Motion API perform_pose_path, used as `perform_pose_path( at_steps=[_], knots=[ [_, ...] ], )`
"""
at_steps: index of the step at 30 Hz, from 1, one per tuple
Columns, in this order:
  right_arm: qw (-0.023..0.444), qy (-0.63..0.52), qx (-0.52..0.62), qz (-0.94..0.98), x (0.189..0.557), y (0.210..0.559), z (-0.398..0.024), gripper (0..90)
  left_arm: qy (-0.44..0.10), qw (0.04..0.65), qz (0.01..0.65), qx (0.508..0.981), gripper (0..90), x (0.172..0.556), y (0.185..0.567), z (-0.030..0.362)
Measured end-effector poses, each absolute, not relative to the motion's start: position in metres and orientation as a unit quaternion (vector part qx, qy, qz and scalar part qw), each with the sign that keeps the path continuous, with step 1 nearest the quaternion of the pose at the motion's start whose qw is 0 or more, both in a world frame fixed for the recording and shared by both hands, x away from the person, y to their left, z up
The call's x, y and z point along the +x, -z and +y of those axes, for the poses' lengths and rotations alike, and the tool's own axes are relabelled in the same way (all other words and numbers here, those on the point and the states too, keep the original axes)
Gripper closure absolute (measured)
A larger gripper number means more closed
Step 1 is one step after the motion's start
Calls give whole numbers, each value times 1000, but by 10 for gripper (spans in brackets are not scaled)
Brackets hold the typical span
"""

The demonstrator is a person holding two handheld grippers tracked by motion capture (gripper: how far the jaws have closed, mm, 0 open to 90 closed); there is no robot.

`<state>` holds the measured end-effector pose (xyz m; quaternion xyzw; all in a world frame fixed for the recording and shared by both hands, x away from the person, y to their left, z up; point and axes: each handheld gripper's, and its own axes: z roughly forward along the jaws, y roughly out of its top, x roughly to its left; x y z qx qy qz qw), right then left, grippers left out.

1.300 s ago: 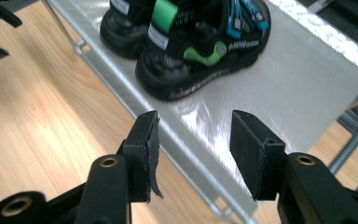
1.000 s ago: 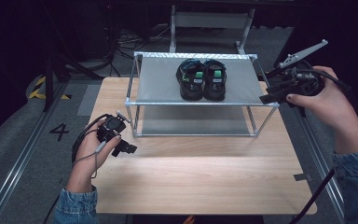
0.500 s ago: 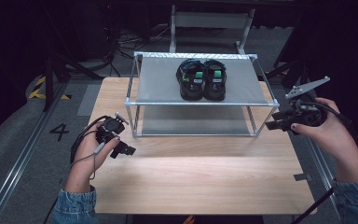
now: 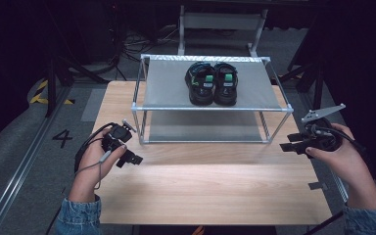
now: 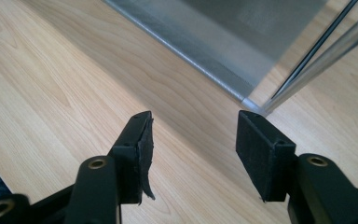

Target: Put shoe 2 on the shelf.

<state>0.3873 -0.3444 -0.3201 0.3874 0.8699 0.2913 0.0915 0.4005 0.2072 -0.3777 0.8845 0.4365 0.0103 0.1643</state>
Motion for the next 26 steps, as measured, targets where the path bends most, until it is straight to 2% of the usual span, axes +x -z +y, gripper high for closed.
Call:
perform_pose_path(
  at_steps=[10, 26],
  knots=[
    [94, -295, 396, 865, 385, 348, -351, 458, -12, 162, 434, 886, 175, 400, 379, 205],
    [82, -291, 413, 859, 393, 375, -353, 452, -11, 163, 432, 887, 175, 401, 379, 205]
  ],
)
